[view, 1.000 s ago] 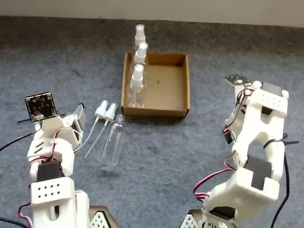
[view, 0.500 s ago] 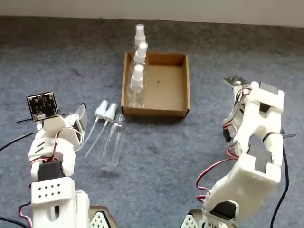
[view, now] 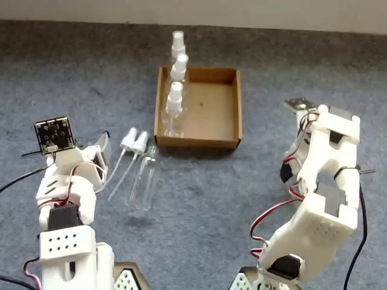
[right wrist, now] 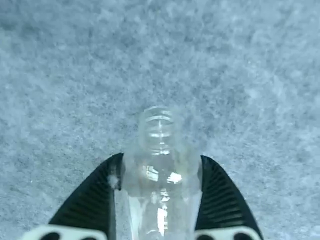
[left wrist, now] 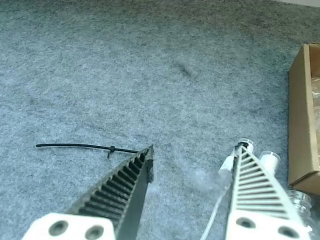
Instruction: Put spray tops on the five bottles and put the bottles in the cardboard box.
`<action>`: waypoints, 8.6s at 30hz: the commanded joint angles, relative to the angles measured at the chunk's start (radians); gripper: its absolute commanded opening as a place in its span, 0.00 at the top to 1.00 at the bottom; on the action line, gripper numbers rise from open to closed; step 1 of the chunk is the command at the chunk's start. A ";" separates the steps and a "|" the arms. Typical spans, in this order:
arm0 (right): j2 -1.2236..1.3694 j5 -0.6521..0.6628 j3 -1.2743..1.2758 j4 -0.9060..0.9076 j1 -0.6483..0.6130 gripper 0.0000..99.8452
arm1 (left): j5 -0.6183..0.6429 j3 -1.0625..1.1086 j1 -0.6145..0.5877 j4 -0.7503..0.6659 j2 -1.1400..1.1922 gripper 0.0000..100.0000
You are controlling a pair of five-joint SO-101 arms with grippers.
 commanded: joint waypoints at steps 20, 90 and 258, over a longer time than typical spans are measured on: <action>-0.575 -0.206 0.007 0.081 -0.202 1.00 | -0.316 -1.170 0.130 0.833 0.986 0.81; -2.032 -0.539 1.190 -0.355 -0.799 1.00 | -0.071 -1.784 0.314 0.973 0.602 0.96; -2.158 -0.672 1.279 -0.645 -0.736 1.00 | 0.011 -0.791 0.753 0.299 0.137 0.74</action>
